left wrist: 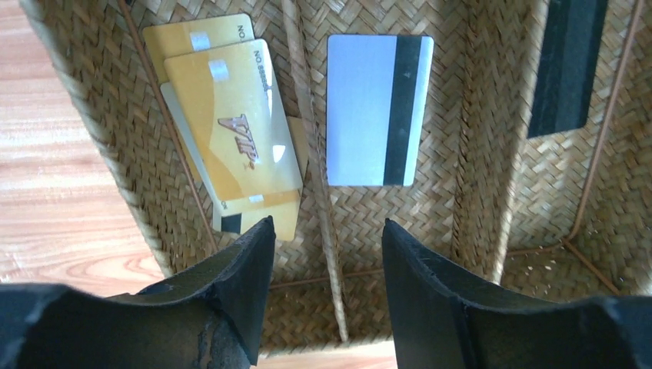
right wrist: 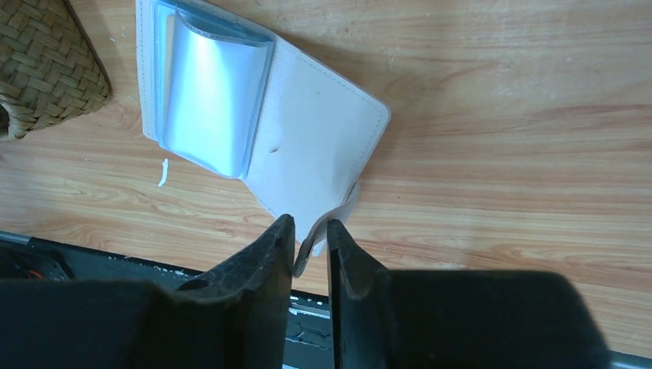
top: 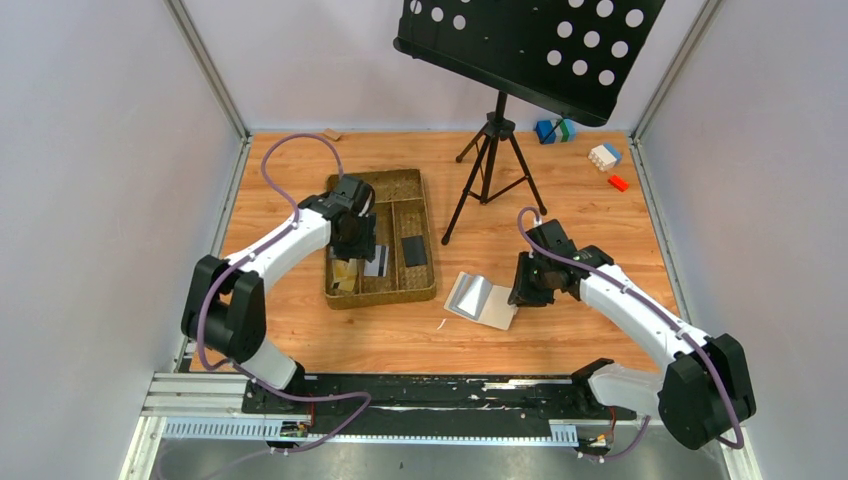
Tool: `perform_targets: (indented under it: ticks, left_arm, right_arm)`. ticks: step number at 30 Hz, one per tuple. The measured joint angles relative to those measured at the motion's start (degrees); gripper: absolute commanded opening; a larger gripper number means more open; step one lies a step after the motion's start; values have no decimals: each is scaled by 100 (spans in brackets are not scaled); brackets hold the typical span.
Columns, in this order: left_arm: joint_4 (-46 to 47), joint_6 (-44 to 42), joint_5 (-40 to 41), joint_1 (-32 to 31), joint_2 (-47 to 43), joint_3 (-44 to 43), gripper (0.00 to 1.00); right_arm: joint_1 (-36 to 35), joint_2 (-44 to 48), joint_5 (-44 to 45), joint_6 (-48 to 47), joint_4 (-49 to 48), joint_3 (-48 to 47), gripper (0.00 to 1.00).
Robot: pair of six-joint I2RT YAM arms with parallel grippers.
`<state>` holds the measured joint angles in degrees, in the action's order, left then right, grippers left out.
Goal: Take the credit cards out of the card holder
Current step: Place the card holder at the center of the board, then move the storage box to the center of the board.
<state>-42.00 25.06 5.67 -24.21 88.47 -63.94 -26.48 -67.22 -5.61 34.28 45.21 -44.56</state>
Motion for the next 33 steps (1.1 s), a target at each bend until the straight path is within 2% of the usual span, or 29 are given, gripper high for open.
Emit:
perform_targets:
  ticks: [5,8,11,12,17,21,26,33]
  left_arm:
    - [7,-90,42,85,444,-175,44]
    - [7,-164,90,195,577,-267,40]
    - [-15,-234,90,411,601,-332,38]
    - [-17,-262,83,529,601,-341,38]
    - [-15,-378,90,1093,601,-341,37]
    - [-13,-444,59,1416,601,-343,26]
    - [-11,-501,28,1567,603,-343,18]
    - [11,-573,-219,2002,605,-343,16]
  right_arm:
    - [0,48,66,-140,48,-15,48]
    - [0,72,153,-212,166,-111,58]
    - [0,72,234,-286,236,-269,74]
    - [0,68,256,-321,262,-330,76]
    - [0,-87,278,-389,387,-538,78]
    - [0,-319,278,-404,455,-595,75]
    - [0,-417,256,-420,470,-621,72]
    - [0,-448,203,-422,463,-741,72]
